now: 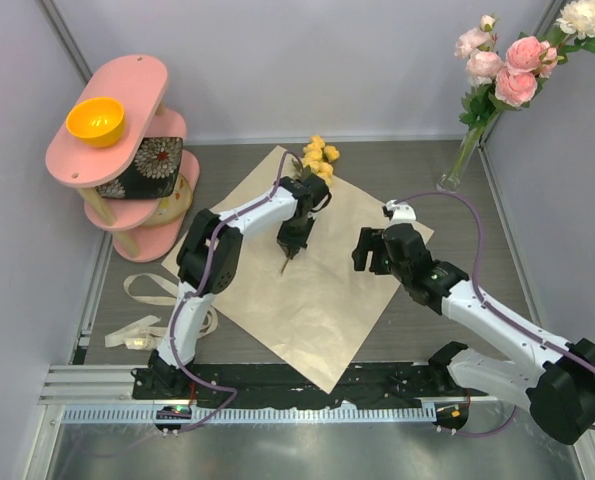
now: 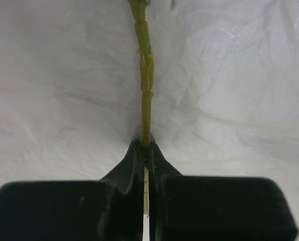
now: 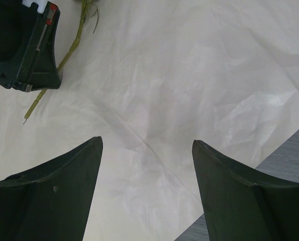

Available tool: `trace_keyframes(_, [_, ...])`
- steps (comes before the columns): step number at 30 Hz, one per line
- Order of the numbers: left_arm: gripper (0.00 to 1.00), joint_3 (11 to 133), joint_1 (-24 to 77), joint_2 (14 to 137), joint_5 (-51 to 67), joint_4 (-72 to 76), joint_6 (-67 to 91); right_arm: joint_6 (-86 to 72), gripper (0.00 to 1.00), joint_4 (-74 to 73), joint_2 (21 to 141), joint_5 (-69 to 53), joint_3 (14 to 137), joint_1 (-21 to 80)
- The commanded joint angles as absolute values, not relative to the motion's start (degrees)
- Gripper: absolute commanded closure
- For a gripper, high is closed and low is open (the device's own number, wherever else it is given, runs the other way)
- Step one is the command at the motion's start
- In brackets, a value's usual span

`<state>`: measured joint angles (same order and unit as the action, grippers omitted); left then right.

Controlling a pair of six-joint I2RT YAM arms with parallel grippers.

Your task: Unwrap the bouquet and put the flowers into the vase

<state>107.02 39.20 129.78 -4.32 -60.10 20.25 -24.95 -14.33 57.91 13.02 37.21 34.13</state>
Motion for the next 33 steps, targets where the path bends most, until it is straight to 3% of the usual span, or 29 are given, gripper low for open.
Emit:
trace_keyframes(1, [1.00, 105.39, 38.94, 121.13, -7.55, -57.13, 18.99, -26.37, 0.22, -13.80, 58.71, 11.87, 41.22, 34.10])
trace_keyframes(7, [1.00, 96.01, 38.85, 105.32, -0.65, -49.41, 17.32, -25.14, 0.22, -14.59, 61.17, 5.90, 47.97, 33.66])
trace_keyframes(10, [1.00, 88.72, 38.85, 96.87, 2.54, -42.73, 17.23, -24.78, 0.22, -14.42, 62.14, -3.12, 51.14, 31.65])
trace_keyframes(13, [1.00, 83.96, 38.93, 90.64, 0.54, -38.94, 17.84, -26.45, 0.22, -14.59, 63.89, -8.52, 56.06, 29.97])
trace_keyframes(15, [1.00, 82.19, 38.94, 88.08, -6.75, -37.53, 18.02, -27.50, 0.21, -15.38, 66.25, -9.49, 60.45, 30.14])
trace_keyframes(22, [1.00, 76.64, 39.11, 81.83, -12.05, -34.02, 14.24, -30.91, 0.20, -33.37, 83.19, 3.85, 88.71, 37.17])
trace_keyframes(29, [1.00, 72.61, 39.11, 74.90, -5.45, -31.65, 13.71, -34.89, 0.21, -39.29, 97.29, 0.70, 106.34, 37.79])
trace_keyframes(33, [1.00, 72.07, 41.22, 73.65, -6.94, -32.08, 13.01, -35.51, 0.34, -39.37, 99.75, 2.19, 109.33, 37.79])
